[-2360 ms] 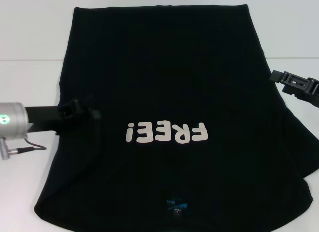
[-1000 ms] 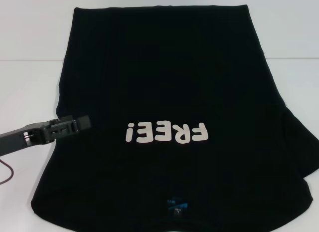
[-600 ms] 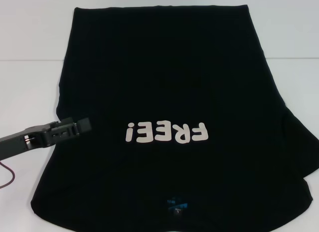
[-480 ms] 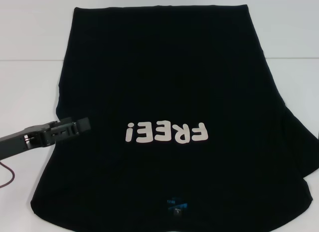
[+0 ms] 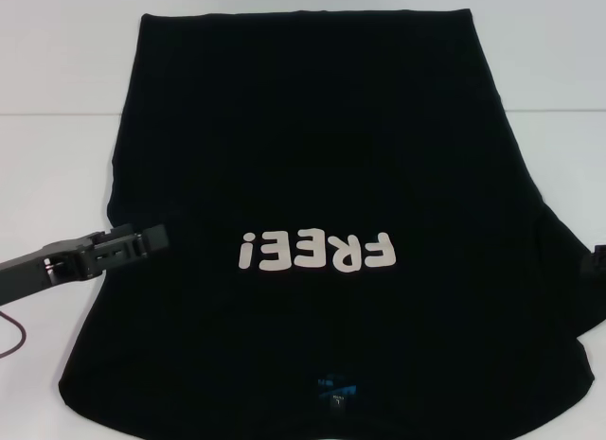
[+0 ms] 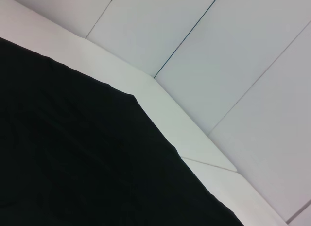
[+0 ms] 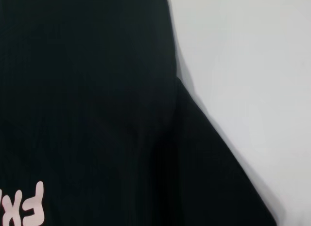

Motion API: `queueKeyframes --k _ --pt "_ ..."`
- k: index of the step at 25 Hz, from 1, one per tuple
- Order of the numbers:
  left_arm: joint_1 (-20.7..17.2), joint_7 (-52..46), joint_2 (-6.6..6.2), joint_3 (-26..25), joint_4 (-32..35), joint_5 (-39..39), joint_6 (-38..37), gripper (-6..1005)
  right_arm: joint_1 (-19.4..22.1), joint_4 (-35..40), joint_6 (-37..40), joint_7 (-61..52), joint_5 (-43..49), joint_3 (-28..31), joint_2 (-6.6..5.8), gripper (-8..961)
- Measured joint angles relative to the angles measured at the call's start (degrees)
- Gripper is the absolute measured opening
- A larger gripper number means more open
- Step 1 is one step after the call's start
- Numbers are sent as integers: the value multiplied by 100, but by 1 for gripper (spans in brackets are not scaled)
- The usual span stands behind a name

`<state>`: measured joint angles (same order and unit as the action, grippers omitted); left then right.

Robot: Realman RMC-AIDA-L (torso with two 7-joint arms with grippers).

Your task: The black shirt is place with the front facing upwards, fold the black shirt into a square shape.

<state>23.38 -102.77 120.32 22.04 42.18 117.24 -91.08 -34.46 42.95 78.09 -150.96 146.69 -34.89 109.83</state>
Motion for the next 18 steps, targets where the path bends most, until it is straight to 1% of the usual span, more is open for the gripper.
queueKeyframes --k 2,12,18 --pt "0 1 0 1 0 0 17 950 0 -56 -67 6 1 -12 24 906" --pt "0 3 0 2 0 0 148 949 -13 -224 -343 14 -8 -88 68 906" --pt "34 4 0 2 0 0 160 949 -83 -230 -454 41 -13 -89 141 906"
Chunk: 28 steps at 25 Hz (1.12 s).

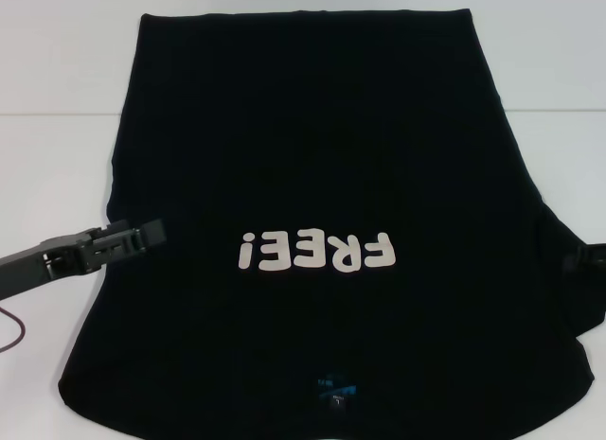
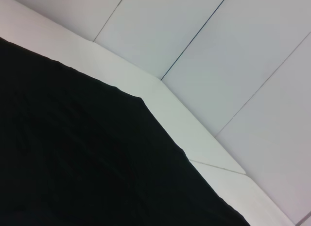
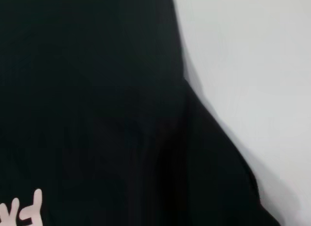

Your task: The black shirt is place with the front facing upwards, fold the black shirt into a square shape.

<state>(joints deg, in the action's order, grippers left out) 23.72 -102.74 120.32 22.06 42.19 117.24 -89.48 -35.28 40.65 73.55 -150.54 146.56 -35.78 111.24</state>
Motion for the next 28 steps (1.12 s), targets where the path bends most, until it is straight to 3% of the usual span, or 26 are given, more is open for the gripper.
queueKeyframes --k 15,24,28 --pt "13 0 7 -1 -9 0 140 950 -87 -23 85 163 -411 11 25 905" --pt "18 -1 1 -1 -9 -47 152 949 -152 -40 93 -64 -108 -64 -6 905" --pt "25 0 -7 -1 -9 -67 152 949 -164 -40 77 -73 3 -71 -18 788"
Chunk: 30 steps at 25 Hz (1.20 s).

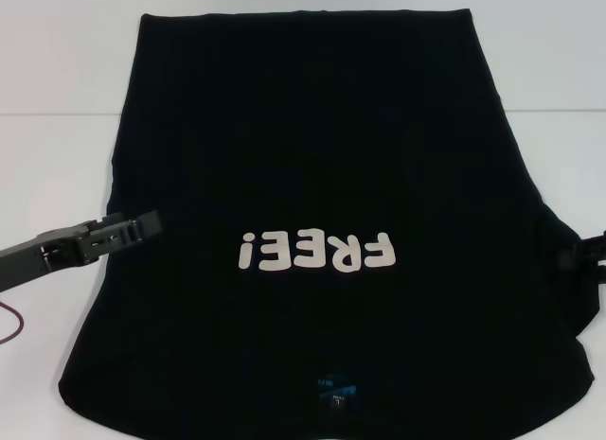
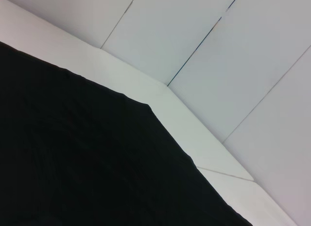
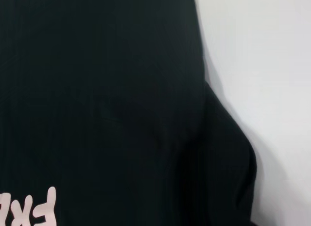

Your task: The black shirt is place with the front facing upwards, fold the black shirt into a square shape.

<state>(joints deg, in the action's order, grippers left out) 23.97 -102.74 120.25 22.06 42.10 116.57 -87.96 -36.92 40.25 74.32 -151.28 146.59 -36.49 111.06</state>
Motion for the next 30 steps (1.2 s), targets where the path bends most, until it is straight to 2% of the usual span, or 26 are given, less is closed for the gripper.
queueKeyframes --k 2,6,21,30 --pt "3 0 -1 0 0 -7 0 949 0 21 -8 -4 7 -10 -4 730" --pt "3 0 1 0 0 -22 13 949 -2 46 -26 -19 10 -35 -8 479" --pt "-50 -25 4 -3 0 -83 57 950 101 65 -162 58 10 -97 -73 43" --pt "-153 -35 7 -121 0 -132 3 949 292 226 -410 54 27 -20 -171 39"
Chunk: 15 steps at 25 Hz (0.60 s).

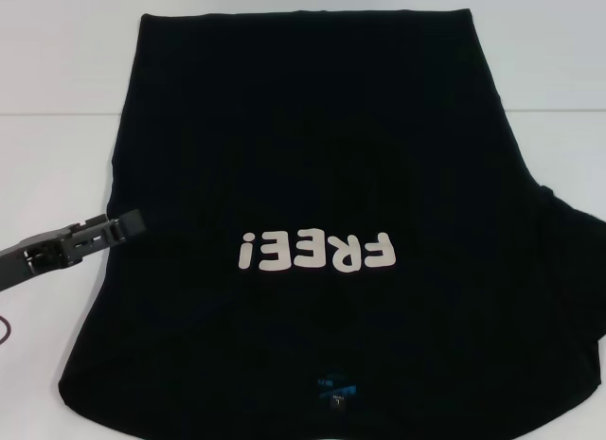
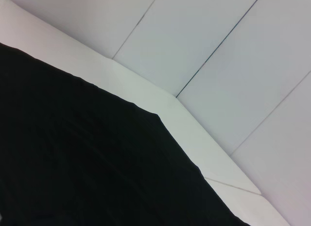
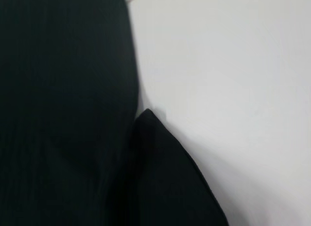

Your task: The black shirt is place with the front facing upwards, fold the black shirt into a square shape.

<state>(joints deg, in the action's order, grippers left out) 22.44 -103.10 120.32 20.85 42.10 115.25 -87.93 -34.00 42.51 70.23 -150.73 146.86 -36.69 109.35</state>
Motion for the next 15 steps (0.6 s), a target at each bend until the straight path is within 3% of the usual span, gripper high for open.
queueKeyframes --k 15 --pt "-42 -8 0 -30 0 -77 -76 950 124 329 -148 -85 -22 282 -37 56"
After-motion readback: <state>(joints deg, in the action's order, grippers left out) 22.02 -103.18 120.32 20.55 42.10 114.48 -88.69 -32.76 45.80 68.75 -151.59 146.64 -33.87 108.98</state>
